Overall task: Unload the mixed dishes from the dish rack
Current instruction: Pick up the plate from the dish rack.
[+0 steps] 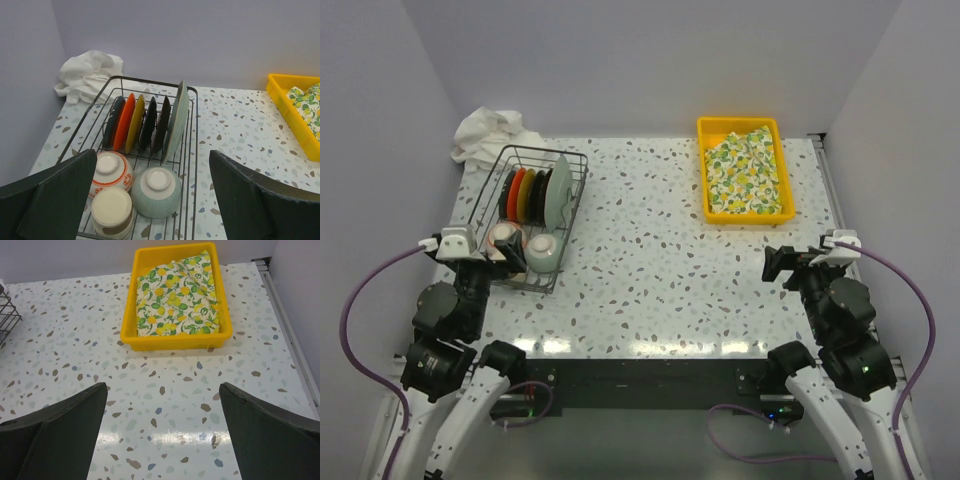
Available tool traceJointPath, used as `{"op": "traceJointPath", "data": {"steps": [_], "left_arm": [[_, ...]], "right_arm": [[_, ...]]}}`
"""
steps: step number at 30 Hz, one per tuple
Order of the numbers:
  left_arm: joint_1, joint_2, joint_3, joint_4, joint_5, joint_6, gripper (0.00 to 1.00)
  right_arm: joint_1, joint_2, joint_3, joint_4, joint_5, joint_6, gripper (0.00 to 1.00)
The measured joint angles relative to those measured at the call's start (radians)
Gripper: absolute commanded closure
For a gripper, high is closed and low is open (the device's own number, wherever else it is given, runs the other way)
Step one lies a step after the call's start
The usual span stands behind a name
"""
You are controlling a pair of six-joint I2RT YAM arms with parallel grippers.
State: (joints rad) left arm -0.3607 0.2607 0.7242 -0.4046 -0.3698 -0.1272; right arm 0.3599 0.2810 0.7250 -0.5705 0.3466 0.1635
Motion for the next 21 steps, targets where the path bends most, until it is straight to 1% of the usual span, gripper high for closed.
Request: {"op": "traceJointPath", "data": {"steps": [14,19,21], "left_arm": [[0.000,0.066,-0.003,0.026,0.031,-0.002,0.00],[0.000,0.133,-0.003,0.053,0.032,-0.014,0.00],[0.000,0.185,-0.001,0.060,0.032,-0.028,0.01]], "right_arm": [[0.000,-0.008,0.000,0.002,-0.001,0.008,0.01],[0.000,-0.008,0.000,0.003,-0.024,0.026,0.01],[0.000,-0.006,0.000,0.006,-0.041,0.031,0.01]]}}
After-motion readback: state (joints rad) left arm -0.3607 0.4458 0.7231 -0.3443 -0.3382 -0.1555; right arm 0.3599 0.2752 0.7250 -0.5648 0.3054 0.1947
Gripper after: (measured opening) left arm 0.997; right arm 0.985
